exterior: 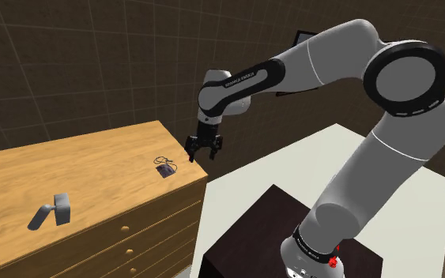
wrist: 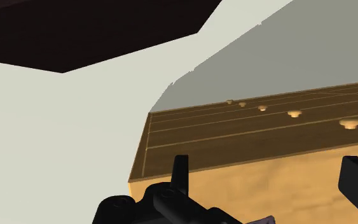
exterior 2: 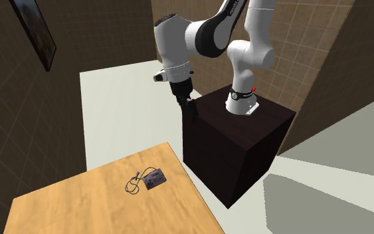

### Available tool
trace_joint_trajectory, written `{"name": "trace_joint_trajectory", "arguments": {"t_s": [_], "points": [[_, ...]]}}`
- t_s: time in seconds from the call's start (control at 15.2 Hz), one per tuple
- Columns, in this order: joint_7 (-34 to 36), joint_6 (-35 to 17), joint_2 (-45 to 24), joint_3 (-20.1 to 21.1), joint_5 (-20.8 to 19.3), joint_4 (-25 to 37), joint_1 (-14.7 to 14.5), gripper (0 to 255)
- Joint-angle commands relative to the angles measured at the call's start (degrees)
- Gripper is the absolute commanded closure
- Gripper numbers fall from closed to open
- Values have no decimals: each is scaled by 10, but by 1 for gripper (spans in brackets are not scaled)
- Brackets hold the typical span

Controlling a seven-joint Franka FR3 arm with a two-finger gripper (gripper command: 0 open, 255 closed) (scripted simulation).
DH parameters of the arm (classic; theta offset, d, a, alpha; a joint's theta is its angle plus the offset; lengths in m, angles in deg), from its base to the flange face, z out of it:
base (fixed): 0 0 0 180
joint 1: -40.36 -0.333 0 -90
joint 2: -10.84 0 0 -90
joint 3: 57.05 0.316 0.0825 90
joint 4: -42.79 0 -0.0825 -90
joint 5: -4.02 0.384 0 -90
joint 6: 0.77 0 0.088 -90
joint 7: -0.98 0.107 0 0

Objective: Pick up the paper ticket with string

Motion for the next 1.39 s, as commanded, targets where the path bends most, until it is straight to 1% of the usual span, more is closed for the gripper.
{"name": "trace_joint_trajectory", "arguments": {"t_s": [0.0,0.46,0.73,0.99,1.32], "points": [[15,-27,-42,0,1,23,2,0],[75,-99,-192,-7,1,127,-2,0],[106,-124,-276,-15,1,200,-6,0],[136,-137,-360,-26,3,284,-9,0],[131,-158,-385,-24,6,289,-8,0]]}}
